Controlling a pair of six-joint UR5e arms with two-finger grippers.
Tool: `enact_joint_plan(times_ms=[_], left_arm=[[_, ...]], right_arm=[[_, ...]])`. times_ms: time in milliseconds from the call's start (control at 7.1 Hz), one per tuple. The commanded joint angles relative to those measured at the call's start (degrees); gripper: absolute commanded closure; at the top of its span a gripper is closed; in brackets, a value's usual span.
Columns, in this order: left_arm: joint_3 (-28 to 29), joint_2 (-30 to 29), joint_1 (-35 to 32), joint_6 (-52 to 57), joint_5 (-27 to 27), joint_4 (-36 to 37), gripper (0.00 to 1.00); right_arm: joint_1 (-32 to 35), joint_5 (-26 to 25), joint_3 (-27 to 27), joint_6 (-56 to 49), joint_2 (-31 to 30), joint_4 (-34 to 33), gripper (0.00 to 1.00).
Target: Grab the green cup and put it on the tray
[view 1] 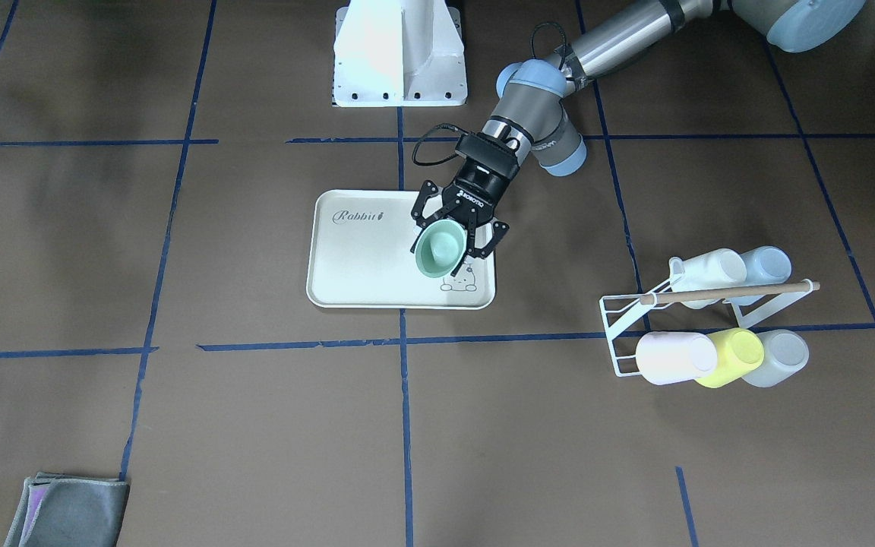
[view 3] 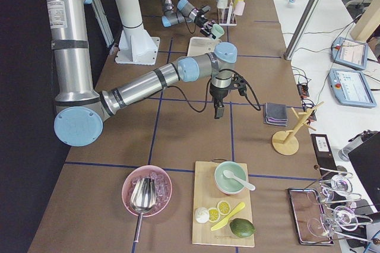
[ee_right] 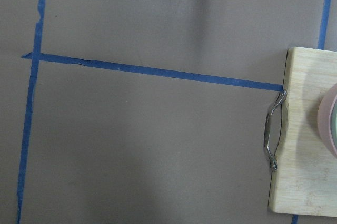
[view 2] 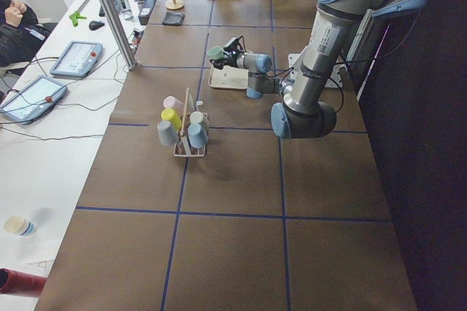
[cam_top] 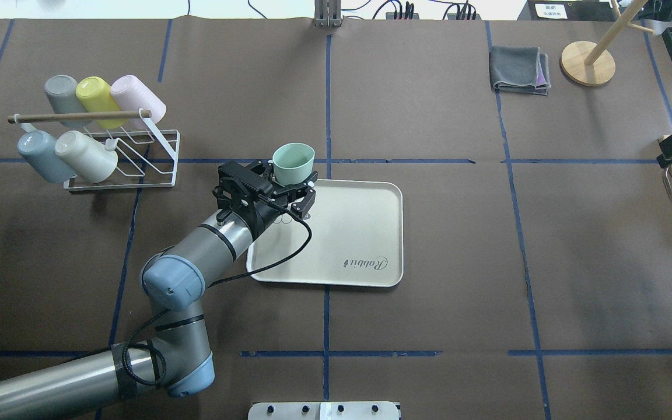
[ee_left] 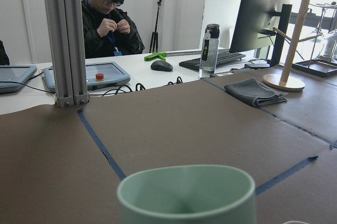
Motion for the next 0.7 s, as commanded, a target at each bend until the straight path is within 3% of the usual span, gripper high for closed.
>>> enact_joint_plan(times_ms=[0,563], left_arm=[[0.3,-0.9,3.3,-0.1,4.8,-0.8,0.87],[2.7,-1.1,3.8,0.7,5.1,0.4,0.87]], right_arm=[[0.0,0.0,-0.1,0.0,0.0,0.0,0.00],[0.0,0.0,-1.0,-0.1,-0.1,0.0,0.00]])
